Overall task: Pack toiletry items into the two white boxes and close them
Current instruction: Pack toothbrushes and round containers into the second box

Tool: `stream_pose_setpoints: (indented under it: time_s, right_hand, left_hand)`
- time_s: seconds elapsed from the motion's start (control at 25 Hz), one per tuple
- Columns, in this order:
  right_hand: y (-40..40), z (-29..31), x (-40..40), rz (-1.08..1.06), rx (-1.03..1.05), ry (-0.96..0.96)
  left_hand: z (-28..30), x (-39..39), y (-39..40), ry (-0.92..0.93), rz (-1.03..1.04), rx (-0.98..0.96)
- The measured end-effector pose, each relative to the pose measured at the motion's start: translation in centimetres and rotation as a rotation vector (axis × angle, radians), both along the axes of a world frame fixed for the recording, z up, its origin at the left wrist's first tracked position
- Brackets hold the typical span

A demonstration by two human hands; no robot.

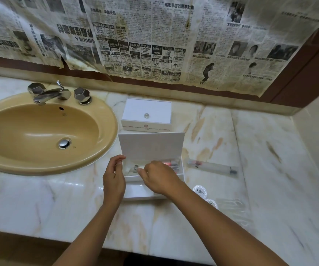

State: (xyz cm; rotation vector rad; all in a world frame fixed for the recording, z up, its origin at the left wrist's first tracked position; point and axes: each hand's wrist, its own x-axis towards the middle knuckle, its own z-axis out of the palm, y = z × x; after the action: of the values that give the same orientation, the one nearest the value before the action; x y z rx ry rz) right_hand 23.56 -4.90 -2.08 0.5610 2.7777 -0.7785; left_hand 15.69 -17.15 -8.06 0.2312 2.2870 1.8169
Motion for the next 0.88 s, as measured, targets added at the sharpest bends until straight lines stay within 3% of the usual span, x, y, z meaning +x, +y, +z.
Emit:
stream_pose_setpoints:
  time_s: [0.16,0.4,0.52,0.72,0.88]
  right_hand:
    - [2.3,2.0,0.8,-0.105,-0.002,0.194]
    - [8.3,1.3,4.4,-0.568,-0.070,0.445]
    - [10.4,-1.5,5.9,-0.633,-0.075,0.298]
    - [11.7,-4.6,7.1,-0.479,0.165,-0.102]
    - [11.5,-4.6,6.9,-0.503,0.231,-0.064]
  left_hand:
    - [-0.2,0.0,0.0,0.019,-0.006,-0.023]
    - [-0.2,0.0,0.0,0.042,-0.003,-0.020]
    - [-0.3,0.0,0.1,0.046,-0.001,-0.034]
    - [-0.3,0.0,0.1,0.060,0.000,-0.039]
    - [-0.1,0.1,0.2,0.061,-0.005,-0.042]
